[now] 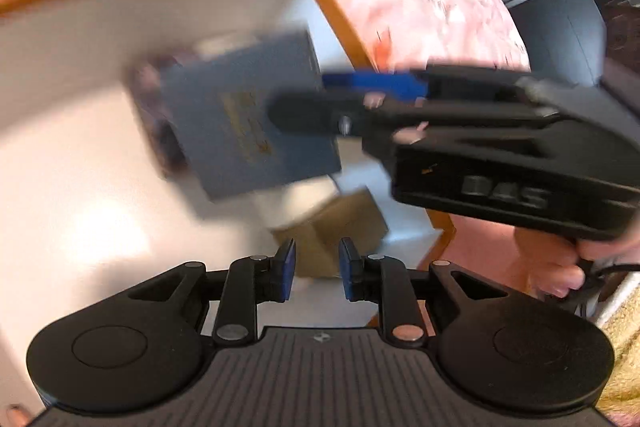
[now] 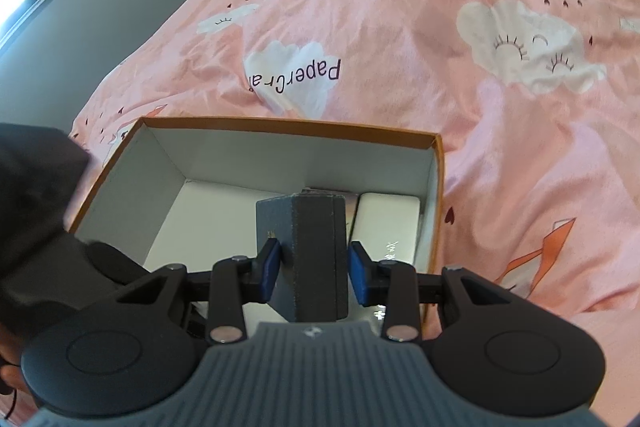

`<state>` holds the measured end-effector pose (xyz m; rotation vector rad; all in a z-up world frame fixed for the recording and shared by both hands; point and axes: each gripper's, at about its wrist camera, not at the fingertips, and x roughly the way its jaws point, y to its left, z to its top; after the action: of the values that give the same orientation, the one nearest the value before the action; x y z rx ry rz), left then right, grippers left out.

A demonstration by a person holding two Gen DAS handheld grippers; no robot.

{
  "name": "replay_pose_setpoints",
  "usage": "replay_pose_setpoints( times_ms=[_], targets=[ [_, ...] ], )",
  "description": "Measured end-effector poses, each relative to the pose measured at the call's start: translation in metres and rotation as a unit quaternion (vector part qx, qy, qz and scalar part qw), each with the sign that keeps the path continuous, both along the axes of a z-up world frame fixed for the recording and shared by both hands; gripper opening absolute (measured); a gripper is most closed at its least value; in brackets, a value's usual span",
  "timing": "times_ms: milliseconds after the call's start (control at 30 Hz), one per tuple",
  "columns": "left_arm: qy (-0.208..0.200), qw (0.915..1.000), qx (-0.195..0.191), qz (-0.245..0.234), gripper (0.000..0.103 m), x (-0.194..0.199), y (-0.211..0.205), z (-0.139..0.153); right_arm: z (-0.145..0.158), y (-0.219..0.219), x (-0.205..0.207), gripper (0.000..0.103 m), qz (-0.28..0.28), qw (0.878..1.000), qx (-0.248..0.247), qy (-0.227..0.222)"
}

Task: Organize objects
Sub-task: 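Carry both boxes over the orange box while the left tool releases the gold box inside, then lower the dark grey box into the orange box and open the right tool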

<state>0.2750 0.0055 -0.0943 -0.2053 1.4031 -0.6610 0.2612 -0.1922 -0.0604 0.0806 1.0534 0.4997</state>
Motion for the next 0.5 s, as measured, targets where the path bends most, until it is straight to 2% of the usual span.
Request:
replay_pose_setpoints(
  times_ms=[133,233,267,333,367,500],
  targets=[
    [-0.073,0.9940,0.071,0.040,0.025,0.002,0.039,0.027,-0.010,0.011,0.011,0.039,-0.020,0.999,0.015,0.030],
    [-0.097,0.9885,0.106,0.048,0.025,0.015,0.054,0.036,-0.017,0.024,0.024,0.039,-0.030,0.998,0.029,0.047],
    [-0.104,0.9870,0.115,0.042,0.025,0.035,0.060,0.038,-0.020,0.030,0.028,0.039,-0.034,0.998,0.032,0.051],
    [-0.123,0.9822,0.140,0.028,0.025,0.041,0.067,0.037,-0.025,0.041,0.037,0.039,-0.039,0.997,0.038,0.059],
    [-0.130,0.9797,0.151,0.019,0.025,0.044,0.058,0.030,-0.029,0.047,0.042,0.039,-0.040,0.996,0.041,0.064],
    [-0.142,0.9735,0.179,-0.009,0.025,0.026,0.048,0.028,-0.044,0.067,0.059,0.039,-0.037,0.994,0.049,0.090]
  ],
)
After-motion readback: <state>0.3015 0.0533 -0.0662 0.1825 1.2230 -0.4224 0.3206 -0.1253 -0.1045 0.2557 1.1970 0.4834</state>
